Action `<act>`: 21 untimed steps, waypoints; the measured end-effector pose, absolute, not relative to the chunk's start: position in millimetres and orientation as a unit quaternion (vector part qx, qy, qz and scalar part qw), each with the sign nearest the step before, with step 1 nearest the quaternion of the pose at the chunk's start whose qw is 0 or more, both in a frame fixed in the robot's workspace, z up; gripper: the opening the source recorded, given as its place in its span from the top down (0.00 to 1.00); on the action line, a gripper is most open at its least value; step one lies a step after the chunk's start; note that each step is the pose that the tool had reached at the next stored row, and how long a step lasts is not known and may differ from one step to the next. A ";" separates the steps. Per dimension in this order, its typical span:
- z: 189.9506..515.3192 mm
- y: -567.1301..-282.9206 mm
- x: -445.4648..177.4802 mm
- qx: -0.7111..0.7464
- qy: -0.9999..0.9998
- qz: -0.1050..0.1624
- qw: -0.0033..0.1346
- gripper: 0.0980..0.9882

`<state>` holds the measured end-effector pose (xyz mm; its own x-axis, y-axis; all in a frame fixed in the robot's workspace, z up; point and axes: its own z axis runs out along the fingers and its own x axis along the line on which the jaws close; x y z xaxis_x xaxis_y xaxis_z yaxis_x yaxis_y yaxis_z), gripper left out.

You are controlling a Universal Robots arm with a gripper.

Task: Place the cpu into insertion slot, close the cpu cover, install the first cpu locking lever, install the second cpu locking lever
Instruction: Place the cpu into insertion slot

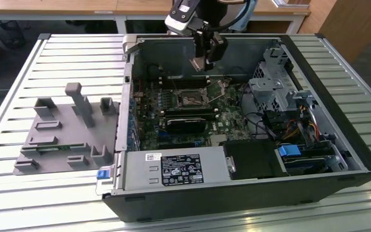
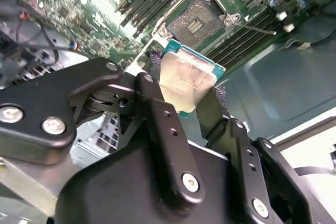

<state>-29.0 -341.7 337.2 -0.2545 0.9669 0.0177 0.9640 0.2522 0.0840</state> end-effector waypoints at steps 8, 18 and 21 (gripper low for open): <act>331.4 -341.7 -29.0 0.666 0.745 0.037 0.021 0.52; 315.0 -332.6 -29.0 0.680 0.732 0.037 0.022 0.52; 309.4 -329.1 -29.0 0.685 0.727 0.037 0.022 0.52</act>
